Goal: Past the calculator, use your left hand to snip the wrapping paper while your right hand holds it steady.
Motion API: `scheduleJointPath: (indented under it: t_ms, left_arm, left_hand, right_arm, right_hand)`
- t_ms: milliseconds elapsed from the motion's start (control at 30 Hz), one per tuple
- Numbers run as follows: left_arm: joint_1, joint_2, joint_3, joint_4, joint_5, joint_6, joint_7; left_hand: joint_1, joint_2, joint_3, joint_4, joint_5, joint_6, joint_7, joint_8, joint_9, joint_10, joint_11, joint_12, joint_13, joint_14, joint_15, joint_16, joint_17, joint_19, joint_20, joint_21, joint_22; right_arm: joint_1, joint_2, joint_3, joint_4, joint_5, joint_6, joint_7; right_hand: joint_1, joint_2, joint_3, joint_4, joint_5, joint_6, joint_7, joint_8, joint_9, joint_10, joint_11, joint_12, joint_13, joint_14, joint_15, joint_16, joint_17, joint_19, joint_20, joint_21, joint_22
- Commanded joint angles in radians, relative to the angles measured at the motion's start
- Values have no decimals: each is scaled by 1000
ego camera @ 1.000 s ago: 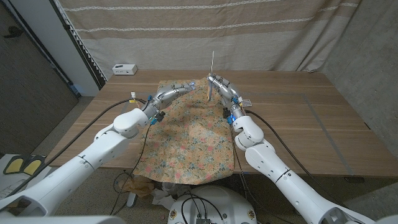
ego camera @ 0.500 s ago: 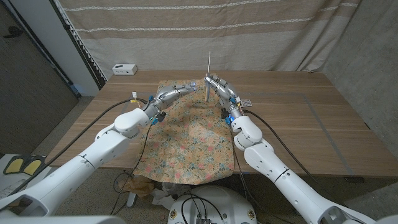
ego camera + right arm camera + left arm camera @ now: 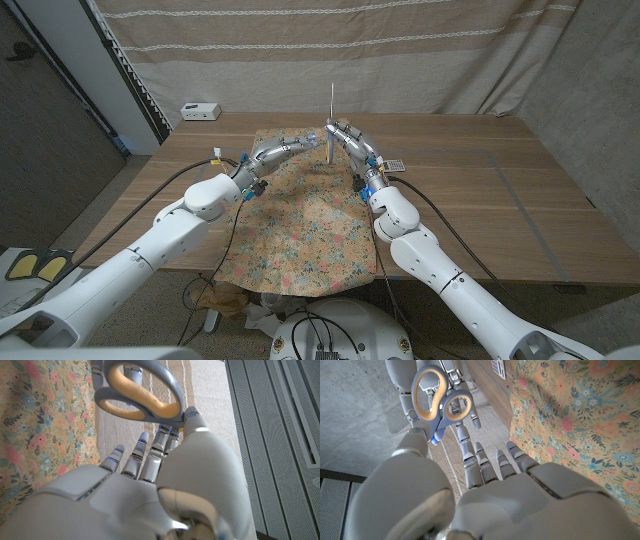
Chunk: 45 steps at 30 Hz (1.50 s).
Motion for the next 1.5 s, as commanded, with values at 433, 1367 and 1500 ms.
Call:
scheduleJointPath:
  t_ms: [433, 1367, 1500]
  left_arm:
    - [-8, -1, 15, -2, 10, 11, -6]
    - [-3, 0, 24, -13, 62, 0, 30]
    - [4, 4, 26, -37, 107, 0, 65]
  left_hand:
    - [15, 1, -6, 2, -2, 15, -1, 4, 2, 15, -9, 7, 4, -5, -82, 3, 3, -4, -45, 4, 3]
    - [29, 3, -11, 4, -5, 15, -53, -14, -17, 17, -18, 7, 4, 14, -98, 10, 3, -5, -49, 5, 4]
    - [31, 3, -12, 4, -5, 24, -51, -13, -21, 16, -18, 7, 4, 13, -99, 8, 3, -5, -49, 5, 4]
  right_arm:
    - [17, 25, -13, 30, -17, 40, 22]
    - [26, 46, -42, 39, -98, 46, -15]
    - [19, 38, -49, 12, -122, 16, -45]
  right_hand:
    - [30, 41, 2, 8, 10, 154, -153, 0, 2, 131, -138, -5, 6, -6, -181, -5, -1, -7, -2, 5, 1]
    - [30, 40, 0, 9, 19, 161, -149, 0, 2, 132, -138, -9, 6, -8, -181, -7, -3, -9, 2, 7, 1]
    - [30, 41, 0, 10, 21, 163, -146, 0, 2, 135, -138, -9, 6, -5, -180, -5, -3, -5, 4, 9, 1]
